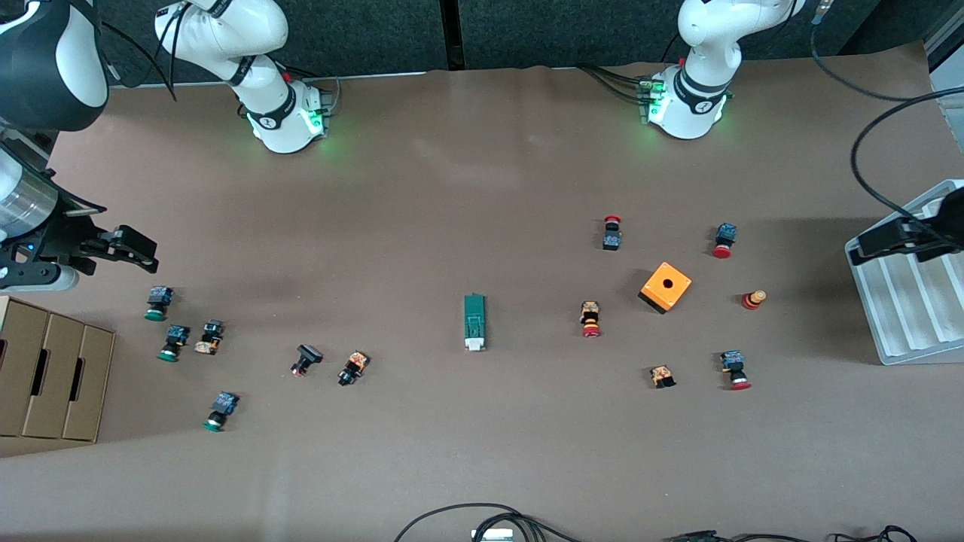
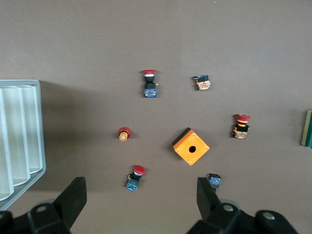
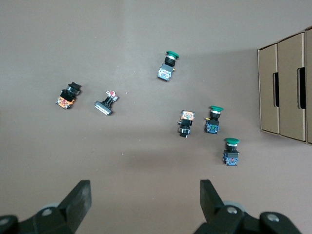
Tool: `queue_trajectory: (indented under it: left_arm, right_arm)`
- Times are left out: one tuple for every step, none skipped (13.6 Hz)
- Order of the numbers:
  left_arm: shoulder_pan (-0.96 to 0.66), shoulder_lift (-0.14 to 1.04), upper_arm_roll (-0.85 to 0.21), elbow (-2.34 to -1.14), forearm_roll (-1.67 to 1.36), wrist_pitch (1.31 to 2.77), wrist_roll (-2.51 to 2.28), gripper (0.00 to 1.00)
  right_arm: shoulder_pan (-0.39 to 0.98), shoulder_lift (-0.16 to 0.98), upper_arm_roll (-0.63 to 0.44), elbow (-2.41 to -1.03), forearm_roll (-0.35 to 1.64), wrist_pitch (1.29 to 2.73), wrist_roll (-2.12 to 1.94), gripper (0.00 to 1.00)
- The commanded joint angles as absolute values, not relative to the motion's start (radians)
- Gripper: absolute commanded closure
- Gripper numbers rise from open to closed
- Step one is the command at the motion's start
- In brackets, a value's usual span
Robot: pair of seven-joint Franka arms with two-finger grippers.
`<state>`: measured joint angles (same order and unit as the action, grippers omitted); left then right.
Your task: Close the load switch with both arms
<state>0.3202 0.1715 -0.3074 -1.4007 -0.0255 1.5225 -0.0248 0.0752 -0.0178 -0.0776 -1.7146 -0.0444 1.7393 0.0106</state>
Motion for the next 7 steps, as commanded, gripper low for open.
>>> queue_trajectory:
  left_arm:
    - [0.314, 0.17, -0.313, -1.391, -0.011, 1.511, -0.034, 0.0]
    - [0.318, 0.172, -0.313, -1.391, -0.008, 1.511, -0.035, 0.0]
    - [0.316, 0.175, -0.313, -1.39, -0.006, 1.511, -0.034, 0.0]
    - [0.316, 0.175, -0.313, -1.39, -0.006, 1.511, -0.032, 0.0]
    - [0.308, 0.17, -0.307, -1.394, -0.003, 1.514, -0.032, 0.0]
    - [0.261, 0.169, -0.287, -1.393, 0.012, 1.514, -0.032, 0.0]
    - [0.189, 0.166, -0.219, -1.393, 0.024, 1.514, -0.035, 0.0]
  right_arm:
    - [0.081, -0.008, -0.083, -1.692, -0.043, 1.718, -0.002, 0.01]
    - [0.081, -0.008, -0.083, -1.692, -0.043, 1.718, -0.002, 0.01]
    - [0.081, -0.008, -0.083, -1.692, -0.043, 1.718, -0.002, 0.01]
    - [0.081, -0.008, -0.083, -1.692, -0.043, 1.718, -0.002, 0.01]
    - [0.081, -0.008, -0.083, -1.692, -0.043, 1.718, -0.002, 0.01]
    - [0.081, -0.008, -0.083, -1.692, -0.043, 1.718, -0.002, 0.01]
    - [0.081, -0.008, -0.083, -1.692, -0.043, 1.718, -0.002, 0.01]
